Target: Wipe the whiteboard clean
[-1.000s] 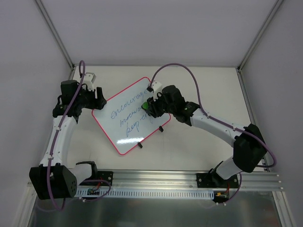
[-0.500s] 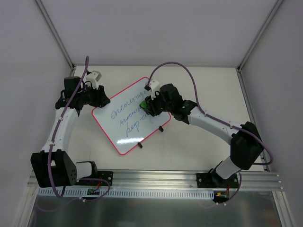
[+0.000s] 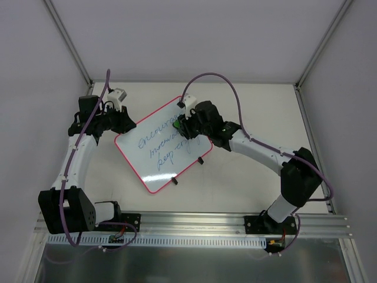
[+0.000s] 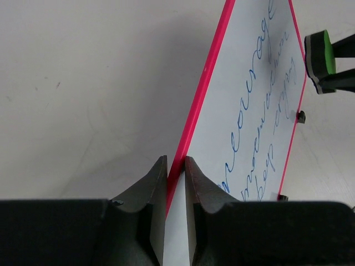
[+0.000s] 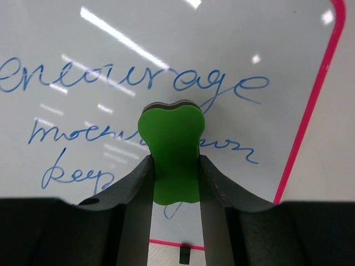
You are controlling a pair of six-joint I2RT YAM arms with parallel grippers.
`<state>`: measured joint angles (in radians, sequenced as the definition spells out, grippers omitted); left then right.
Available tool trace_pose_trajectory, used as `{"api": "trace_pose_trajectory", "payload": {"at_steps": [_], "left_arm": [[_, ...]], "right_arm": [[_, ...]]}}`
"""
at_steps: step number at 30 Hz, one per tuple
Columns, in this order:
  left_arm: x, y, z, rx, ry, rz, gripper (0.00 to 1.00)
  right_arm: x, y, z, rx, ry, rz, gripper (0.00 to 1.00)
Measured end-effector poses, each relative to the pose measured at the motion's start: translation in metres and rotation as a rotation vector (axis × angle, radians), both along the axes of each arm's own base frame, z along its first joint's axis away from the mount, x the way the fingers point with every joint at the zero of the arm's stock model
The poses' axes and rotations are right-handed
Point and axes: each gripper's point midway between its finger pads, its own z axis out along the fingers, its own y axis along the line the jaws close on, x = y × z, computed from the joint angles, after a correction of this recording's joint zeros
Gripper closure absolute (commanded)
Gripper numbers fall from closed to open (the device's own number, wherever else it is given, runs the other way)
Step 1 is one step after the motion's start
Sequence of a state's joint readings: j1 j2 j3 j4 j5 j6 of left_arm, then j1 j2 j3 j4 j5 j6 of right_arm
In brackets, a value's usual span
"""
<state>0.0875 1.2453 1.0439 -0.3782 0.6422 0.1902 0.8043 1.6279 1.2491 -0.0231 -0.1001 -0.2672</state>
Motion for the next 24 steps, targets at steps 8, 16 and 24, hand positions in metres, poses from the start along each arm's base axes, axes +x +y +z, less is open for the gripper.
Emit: {"api": "trace_pose_trajectory", "payload": {"at_steps": [8, 16, 24], "left_arm": [[-0.001, -0.002, 0.001, -0.003, -0.016, -0.029, 1.0], [-0.003, 0.0, -0.006, 0.015, -0.029, -0.053, 1.0], [-0.004, -0.002, -0.006, 0.01, -0.032, -0.067, 1.0]], "right_arm": [[0.039, -0.003, -0.014, -0.039, -0.064, -0.167, 1.0], [0.05, 0.011, -0.037, -0.055, -0.07, -0.205, 1.0], [0.003, 0.084, -0.022, 0.002, -0.094, -0.043, 0.99]]}}
